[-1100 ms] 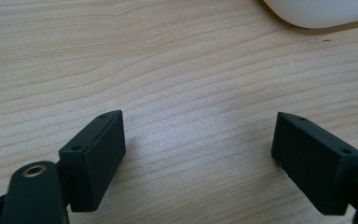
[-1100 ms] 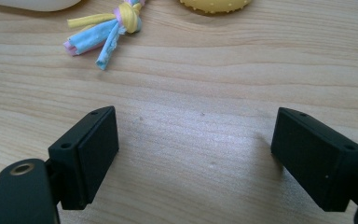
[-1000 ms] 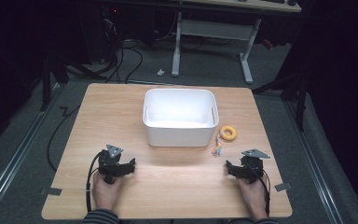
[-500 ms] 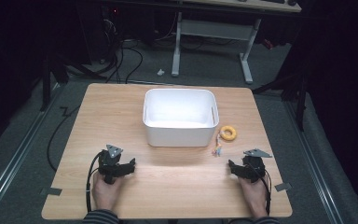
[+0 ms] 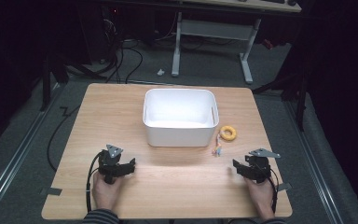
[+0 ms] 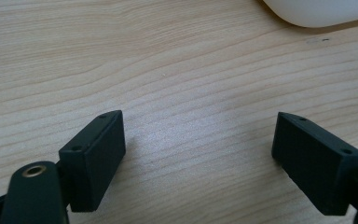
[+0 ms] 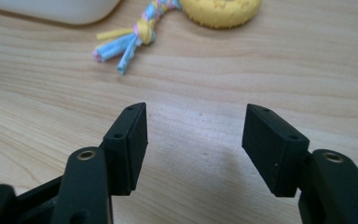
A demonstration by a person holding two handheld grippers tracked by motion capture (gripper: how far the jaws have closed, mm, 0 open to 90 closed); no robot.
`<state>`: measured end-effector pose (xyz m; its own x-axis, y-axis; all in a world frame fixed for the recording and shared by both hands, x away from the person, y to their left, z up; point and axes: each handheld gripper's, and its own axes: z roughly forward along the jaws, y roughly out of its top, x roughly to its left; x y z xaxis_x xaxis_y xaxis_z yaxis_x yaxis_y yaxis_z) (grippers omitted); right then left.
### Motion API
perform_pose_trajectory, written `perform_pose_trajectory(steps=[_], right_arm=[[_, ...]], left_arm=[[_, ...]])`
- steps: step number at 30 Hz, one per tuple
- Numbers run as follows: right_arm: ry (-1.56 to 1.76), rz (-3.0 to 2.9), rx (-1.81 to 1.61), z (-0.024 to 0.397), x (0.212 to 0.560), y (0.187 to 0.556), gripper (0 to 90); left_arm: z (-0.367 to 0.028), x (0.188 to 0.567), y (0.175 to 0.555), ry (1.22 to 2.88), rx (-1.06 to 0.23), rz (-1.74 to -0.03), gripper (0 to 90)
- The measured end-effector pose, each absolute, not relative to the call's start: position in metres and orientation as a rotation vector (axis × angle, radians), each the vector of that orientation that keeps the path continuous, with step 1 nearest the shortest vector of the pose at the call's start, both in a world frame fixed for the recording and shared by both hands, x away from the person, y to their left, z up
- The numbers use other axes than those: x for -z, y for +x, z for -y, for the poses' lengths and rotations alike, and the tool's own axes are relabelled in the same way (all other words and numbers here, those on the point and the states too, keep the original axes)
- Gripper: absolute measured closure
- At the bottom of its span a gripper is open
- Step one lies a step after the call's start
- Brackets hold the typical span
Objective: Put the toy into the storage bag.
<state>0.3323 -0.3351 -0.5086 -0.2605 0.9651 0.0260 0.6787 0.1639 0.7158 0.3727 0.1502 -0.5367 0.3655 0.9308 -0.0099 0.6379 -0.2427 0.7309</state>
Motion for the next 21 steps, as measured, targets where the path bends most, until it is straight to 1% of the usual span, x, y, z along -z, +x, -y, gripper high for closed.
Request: perform_pose_trajectory(steps=[14,21], right_arm=[[1.553,-2.006,-0.94,0.349,0.491,0.334,47.8],[1.565,-1.996,-0.901,0.352,0.478,0.347,45.0]], left_arm=[[-0.15,0.537,0.373,1.976,-0.577,-1.356,17.5],[-0.15,0.537,0.373,1.976,-0.577,-1.357,17.5]])
